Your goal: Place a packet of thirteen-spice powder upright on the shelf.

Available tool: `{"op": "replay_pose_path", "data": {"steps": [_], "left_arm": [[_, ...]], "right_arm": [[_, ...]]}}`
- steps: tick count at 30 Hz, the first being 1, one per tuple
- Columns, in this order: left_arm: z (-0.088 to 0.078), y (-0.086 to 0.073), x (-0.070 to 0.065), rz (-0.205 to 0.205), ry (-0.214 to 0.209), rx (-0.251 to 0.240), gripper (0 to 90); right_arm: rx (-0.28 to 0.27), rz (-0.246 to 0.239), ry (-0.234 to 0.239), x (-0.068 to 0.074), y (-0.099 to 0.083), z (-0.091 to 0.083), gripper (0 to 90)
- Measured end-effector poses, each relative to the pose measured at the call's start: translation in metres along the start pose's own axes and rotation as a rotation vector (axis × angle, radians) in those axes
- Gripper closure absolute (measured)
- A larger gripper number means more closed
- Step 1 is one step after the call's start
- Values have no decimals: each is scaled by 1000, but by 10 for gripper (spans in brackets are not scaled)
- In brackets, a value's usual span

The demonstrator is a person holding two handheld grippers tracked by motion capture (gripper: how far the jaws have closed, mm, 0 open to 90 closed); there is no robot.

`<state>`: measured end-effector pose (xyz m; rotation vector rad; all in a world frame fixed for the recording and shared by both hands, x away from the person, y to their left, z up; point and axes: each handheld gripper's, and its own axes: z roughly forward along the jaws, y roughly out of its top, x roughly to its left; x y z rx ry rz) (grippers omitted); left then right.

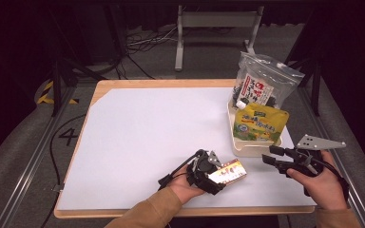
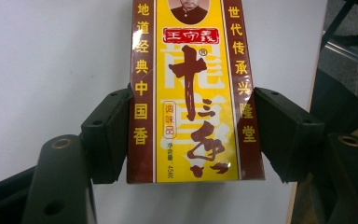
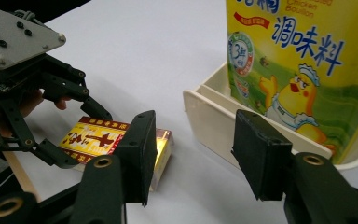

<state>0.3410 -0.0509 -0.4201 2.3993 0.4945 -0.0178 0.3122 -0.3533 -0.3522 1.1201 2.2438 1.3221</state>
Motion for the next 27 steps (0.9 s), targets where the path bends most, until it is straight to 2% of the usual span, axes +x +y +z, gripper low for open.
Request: {"op": "replay_pose_path", "data": {"steps": [1,9,15,21,27], "left_arm": [[-1,0,1,13,1,2,327],[-19,-6,2,-2,21,-42,327],[-31,-13,3,-13,44,-70,327],[-46,-20,1,-22,69,-124,327],[-60,-23,2,-17,90,-178,327]], "right_arm": [[-1,5,4,1,1,0,491],[7,-5,17,8,9,6,430],[-8,-41,27,12,18,12,414],[11,-47,45,16,26,19,386],[23,-82,59,20,35,23,385]]}}
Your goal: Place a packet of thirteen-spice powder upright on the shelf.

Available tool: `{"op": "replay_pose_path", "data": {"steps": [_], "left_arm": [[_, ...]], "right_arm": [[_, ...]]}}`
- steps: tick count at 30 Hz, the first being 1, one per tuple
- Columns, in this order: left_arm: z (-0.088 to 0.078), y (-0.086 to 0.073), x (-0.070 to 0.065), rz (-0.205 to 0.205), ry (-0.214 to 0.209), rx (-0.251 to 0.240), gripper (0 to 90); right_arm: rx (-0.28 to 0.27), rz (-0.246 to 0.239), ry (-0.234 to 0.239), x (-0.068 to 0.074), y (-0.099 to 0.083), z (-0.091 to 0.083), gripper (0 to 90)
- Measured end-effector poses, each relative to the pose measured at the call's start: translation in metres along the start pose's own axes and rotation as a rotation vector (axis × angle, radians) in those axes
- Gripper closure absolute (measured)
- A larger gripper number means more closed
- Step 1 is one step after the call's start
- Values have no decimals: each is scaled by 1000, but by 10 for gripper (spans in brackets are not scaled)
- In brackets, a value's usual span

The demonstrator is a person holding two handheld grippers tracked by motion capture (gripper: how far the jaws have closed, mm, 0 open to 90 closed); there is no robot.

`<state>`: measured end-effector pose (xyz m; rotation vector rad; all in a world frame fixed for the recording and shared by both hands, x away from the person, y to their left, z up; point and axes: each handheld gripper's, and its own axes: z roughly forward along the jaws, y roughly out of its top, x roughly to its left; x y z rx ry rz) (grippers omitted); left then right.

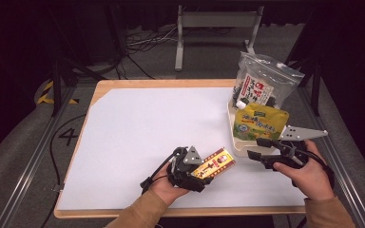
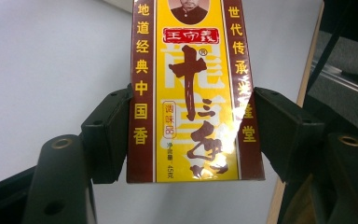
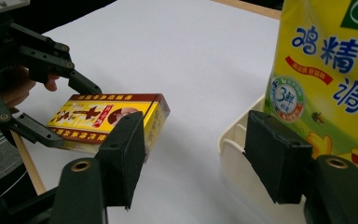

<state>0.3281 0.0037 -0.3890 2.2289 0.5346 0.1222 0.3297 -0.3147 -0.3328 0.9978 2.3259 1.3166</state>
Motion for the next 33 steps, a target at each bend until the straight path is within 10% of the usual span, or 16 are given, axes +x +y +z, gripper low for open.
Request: {"op": "replay_pose_path", "data": {"steps": [21,33], "left_arm": [[-23,-23,12,74,72,-265,325],[-19,-27,13,104,79,-314,325]], "right_arm": [[39,-37,37,12,43,6,419],[56,-27,65,20,59,12,381]]}}
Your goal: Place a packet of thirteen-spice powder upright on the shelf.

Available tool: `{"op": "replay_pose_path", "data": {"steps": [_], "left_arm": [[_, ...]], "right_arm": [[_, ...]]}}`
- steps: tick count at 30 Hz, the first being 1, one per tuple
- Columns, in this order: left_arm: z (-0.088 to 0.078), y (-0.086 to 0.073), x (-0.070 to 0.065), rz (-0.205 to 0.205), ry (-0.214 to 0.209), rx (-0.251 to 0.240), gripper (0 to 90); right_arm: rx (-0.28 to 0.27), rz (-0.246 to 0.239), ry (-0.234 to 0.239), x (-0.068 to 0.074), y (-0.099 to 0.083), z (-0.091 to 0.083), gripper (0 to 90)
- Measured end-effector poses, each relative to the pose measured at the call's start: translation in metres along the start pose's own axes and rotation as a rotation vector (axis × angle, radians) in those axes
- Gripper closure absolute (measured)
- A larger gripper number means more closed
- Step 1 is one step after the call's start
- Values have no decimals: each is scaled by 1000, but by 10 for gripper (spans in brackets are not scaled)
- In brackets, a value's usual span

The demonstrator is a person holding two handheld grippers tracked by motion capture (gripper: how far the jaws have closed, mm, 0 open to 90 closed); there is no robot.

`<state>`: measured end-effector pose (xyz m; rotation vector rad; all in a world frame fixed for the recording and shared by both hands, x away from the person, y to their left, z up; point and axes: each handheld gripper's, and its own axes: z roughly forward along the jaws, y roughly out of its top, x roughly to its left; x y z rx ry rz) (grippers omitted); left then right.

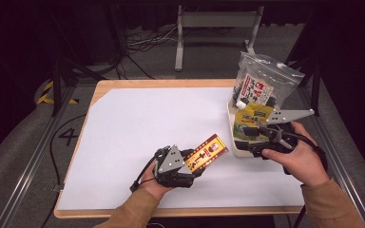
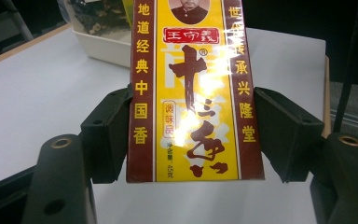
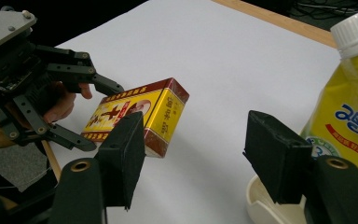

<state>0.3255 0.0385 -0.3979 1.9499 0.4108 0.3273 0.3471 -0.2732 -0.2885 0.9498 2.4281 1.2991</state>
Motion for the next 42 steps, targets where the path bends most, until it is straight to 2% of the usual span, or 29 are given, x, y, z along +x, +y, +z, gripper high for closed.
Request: {"op": "replay_pose_path", "data": {"steps": [10,18,27,37,40,41,42], "left_arm": [[0,-2,6,-41,-51,-47,324],[1,-6,7,-48,-42,-61,325],[0,-8,8,-62,-51,-90,325],[-1,-7,4,-34,-29,-103,324],[-1,-7,3,-6,-14,-104,324],[-1,-7,1,3,-9,-104,324],[-1,-7,1,10,-8,-105,324]], "right_arm": [[41,19,26,3,12,12,365],[62,38,40,6,19,22,347],[104,79,43,7,23,36,343],[152,99,85,13,23,53,341],[164,106,95,15,23,58,341],[166,110,104,15,23,59,341],[166,129,134,16,22,61,341]]}}
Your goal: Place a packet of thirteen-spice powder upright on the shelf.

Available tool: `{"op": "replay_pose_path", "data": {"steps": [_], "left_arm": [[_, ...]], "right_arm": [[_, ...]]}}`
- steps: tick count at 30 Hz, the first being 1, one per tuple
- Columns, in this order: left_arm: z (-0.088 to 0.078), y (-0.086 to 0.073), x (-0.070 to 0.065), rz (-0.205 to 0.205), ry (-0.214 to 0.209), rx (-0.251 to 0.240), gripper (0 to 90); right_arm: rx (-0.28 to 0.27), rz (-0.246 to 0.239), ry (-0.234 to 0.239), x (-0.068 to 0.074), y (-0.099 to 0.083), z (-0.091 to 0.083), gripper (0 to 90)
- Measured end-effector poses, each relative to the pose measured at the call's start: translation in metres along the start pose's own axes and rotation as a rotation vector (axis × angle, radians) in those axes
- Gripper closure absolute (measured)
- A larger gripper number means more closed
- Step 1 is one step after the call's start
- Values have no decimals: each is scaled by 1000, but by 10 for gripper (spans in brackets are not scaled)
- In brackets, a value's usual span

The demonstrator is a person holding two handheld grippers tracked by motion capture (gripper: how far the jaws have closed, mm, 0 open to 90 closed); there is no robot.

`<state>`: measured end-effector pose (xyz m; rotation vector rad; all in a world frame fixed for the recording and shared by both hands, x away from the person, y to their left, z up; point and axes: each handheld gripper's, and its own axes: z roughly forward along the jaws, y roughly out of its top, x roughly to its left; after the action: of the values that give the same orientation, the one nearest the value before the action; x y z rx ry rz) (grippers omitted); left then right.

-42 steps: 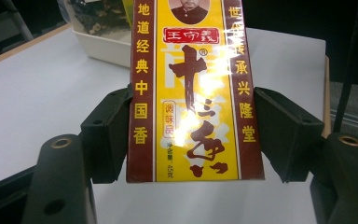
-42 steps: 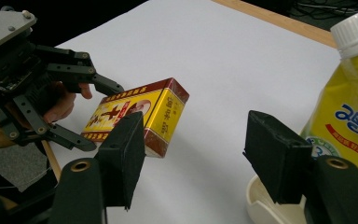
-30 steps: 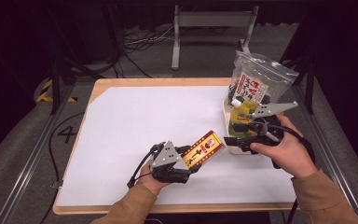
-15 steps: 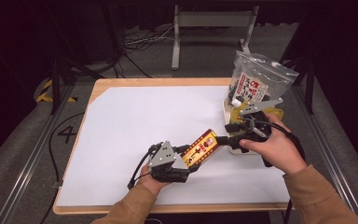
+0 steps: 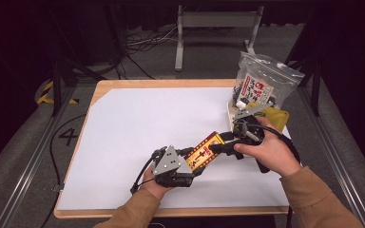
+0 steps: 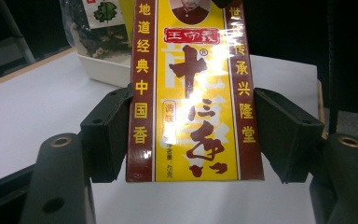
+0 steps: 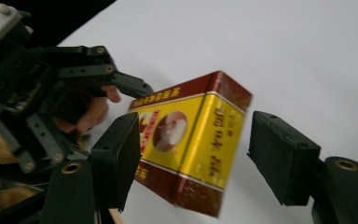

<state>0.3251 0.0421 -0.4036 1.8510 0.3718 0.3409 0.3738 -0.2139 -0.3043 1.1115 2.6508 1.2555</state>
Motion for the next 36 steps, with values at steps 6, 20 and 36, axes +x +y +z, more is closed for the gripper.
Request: {"op": "replay_pose_path", "data": {"steps": [6,20,36], "left_arm": [[-1,0,-2,13,1,-14,324],[1,1,-4,16,4,8,326],[4,2,-2,0,-20,28,281]], "right_arm": [[18,20,16,0,-1,8,342],[32,47,69,2,-1,8,541],[-3,12,78,14,3,2,663]]}}
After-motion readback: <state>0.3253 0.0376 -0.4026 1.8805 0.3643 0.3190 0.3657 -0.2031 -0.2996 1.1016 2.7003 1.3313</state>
